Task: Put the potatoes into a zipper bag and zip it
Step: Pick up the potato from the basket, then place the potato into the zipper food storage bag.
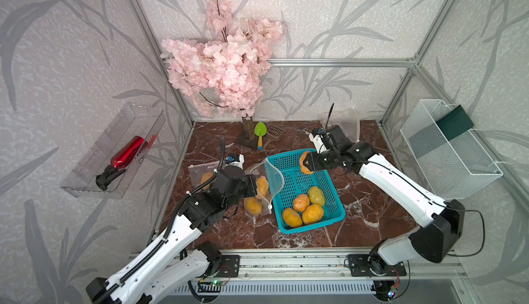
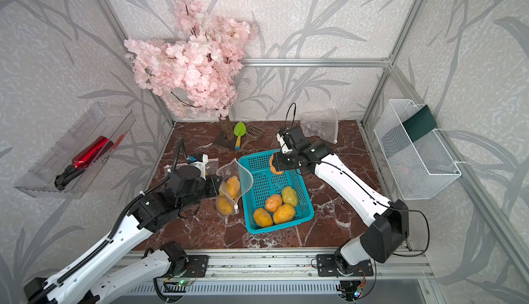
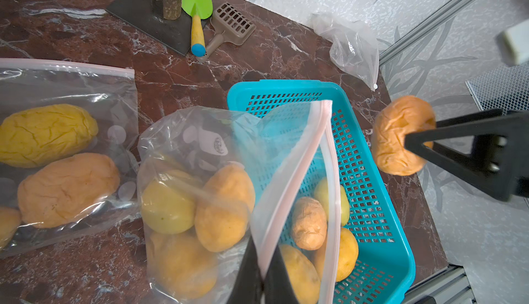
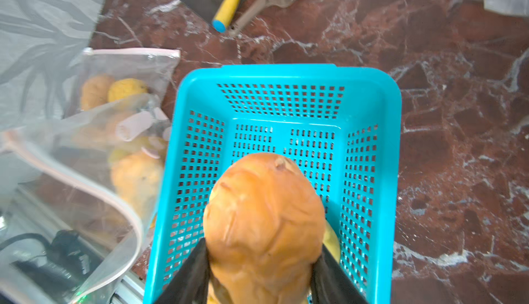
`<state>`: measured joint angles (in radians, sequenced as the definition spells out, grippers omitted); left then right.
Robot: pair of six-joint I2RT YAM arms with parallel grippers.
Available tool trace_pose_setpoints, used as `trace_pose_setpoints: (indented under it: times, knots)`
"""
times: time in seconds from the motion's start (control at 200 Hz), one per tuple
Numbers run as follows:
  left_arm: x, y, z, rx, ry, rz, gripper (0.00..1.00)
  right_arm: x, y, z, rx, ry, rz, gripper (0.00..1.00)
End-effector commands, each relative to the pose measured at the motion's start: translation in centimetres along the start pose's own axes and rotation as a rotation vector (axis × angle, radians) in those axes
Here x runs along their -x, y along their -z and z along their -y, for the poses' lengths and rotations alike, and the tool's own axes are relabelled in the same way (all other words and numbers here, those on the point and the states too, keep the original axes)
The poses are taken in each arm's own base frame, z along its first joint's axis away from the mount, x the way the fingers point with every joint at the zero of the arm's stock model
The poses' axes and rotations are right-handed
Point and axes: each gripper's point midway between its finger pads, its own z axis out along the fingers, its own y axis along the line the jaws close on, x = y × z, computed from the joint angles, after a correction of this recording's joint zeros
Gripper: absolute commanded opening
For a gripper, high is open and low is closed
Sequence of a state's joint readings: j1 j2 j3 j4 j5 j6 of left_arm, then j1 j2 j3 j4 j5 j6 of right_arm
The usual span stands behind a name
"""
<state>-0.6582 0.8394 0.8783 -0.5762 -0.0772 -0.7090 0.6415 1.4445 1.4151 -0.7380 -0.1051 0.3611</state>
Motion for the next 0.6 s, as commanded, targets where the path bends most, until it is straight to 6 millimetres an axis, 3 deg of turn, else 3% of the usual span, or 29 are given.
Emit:
trace_pose_setpoints:
  times: [0.0,0.175,0.29,0.4,0.595]
  knots:
    - [1.1,0.6,0.6,-0.012,0.000,0.031,0.00,1.6,2.8,-4.2,0.109,0.117,0.167,0.35]
    - [1.1,0.6,0.6,-0.011,0.000,0.031,0.00,0.3,6.1,-10.0,0.275,0.279,0.279,0.34]
    - [1.1,0.6,0.6,-0.010,0.001,0.031,0.00,-1.0,6.7,-12.6,0.349,0.360,0.300,0.35]
    - [1.0,0.6,0.6,-0.009,0.000,0.030,0.00,-1.6,5.7,-13.7,0.364,0.381,0.266,0.35]
    - [1.0,0.5,0.5,-0.009,0.000,0.029,0.00,-2.9,1.3,-14.7,0.335,0.414,0.139,0.32]
